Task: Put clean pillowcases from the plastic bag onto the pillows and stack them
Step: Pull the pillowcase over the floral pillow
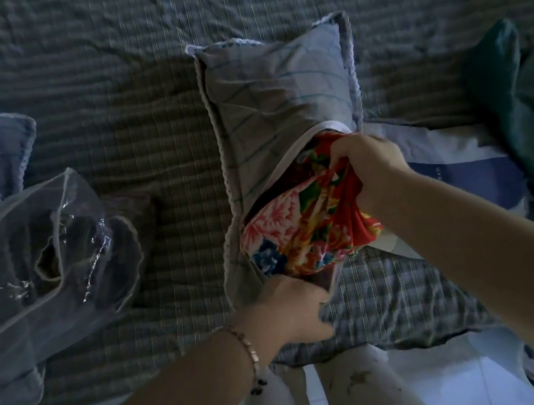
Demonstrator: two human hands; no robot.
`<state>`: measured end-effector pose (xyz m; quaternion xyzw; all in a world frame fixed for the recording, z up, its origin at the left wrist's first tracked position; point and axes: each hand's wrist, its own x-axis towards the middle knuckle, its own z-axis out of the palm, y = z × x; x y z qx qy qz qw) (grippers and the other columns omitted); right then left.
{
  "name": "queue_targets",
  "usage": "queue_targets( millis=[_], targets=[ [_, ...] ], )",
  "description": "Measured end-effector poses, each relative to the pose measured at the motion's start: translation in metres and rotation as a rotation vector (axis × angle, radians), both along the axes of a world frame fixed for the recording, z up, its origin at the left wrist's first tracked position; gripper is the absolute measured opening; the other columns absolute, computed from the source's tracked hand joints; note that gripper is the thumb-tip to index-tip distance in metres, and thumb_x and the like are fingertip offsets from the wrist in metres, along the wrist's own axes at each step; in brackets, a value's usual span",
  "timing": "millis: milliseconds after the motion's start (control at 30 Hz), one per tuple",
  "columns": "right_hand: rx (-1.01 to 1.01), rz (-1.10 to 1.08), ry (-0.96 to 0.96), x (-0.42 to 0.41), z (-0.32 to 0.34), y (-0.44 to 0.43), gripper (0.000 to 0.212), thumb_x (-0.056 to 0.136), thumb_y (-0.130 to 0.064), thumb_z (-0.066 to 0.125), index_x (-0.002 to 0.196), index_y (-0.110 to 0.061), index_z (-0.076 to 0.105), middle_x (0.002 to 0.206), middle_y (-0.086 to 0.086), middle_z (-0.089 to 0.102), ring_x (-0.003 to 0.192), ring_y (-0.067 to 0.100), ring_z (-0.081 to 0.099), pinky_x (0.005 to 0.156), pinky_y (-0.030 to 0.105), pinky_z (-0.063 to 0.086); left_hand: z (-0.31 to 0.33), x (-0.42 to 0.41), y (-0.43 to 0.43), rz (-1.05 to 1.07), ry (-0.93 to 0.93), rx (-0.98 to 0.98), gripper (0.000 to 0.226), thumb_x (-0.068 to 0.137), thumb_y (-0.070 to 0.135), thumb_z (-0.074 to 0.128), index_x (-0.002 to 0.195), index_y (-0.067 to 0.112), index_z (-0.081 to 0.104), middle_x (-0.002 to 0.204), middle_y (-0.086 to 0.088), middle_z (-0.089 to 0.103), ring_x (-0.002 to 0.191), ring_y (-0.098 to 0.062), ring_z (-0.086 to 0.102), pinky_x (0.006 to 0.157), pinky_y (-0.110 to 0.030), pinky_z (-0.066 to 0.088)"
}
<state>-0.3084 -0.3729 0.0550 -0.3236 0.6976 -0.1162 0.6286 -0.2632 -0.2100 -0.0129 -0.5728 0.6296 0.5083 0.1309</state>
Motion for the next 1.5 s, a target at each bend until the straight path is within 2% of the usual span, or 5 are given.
queue_targets(
  millis=[333, 667, 800, 1367, 1500],
  targets=[
    [0.359, -0.190, -0.197, -0.029, -0.061, 0.030, 0.064, 0.051, -0.004, 0.055, 0.114, -0.012, 0.058, 0.101, 0.019, 0.066, 0.087, 0.039, 0.064, 0.067, 0.046, 0.054, 0.003, -0.034, -0.012, 0.441, 0.396, -0.359, 0.026, 0.085, 0.031, 0.053, 0.111, 0.032, 0.057, 0.095, 0.004, 0.064, 0.083, -0.015, 0.061, 0.074, -0.036, 0.053],
    [-0.143, 1.319, 0.932, -0.101, -0.124, 0.016, 0.052, 0.084, -0.024, 0.055, 0.132, -0.018, 0.034, 0.135, 0.014, 0.031, 0.122, 0.034, 0.033, 0.103, 0.044, 0.031, -0.044, 0.049, 0.013, -0.301, -0.276, -0.410, 0.010, 0.078, 0.031, 0.061, 0.072, 0.024, 0.064, 0.066, 0.006, 0.062, 0.067, -0.018, 0.061, 0.093, -0.038, 0.036],
    [-0.736, 1.385, 0.437, -0.060, -0.124, 0.052, 0.051, 0.083, -0.029, 0.058, 0.130, -0.015, 0.045, 0.130, 0.009, 0.040, 0.123, 0.031, 0.036, 0.102, 0.041, 0.029, -0.062, 0.074, 0.043, -0.208, -0.215, -0.570, 0.015, 0.059, 0.021, 0.075, 0.065, 0.024, 0.063, 0.060, 0.005, 0.056, 0.062, -0.016, 0.058, 0.090, -0.034, 0.045],
    [-0.042, 1.719, -0.190, 0.055, -0.189, 0.133, 0.036, 0.102, -0.011, 0.028, 0.134, -0.003, 0.043, 0.137, 0.017, 0.045, 0.123, 0.027, 0.043, 0.094, 0.021, 0.029, -0.069, 0.097, 0.068, -0.116, -0.204, -0.680, 0.019, 0.077, 0.020, 0.049, 0.061, 0.024, 0.060, 0.060, 0.007, 0.055, 0.059, -0.015, 0.054, 0.076, -0.027, 0.030],
    [-0.513, 1.417, -0.120, 0.013, -0.156, 0.116, 0.029, 0.098, -0.025, 0.042, 0.088, -0.013, 0.067, 0.079, 0.000, 0.063, 0.074, 0.011, 0.055, 0.066, 0.024, 0.040, -0.065, 0.093, 0.057, -0.021, -0.224, -0.614, 0.019, 0.076, 0.025, 0.048, 0.063, 0.023, 0.062, 0.061, 0.007, 0.056, 0.061, -0.017, 0.055, 0.072, -0.029, 0.029]
  ],
)
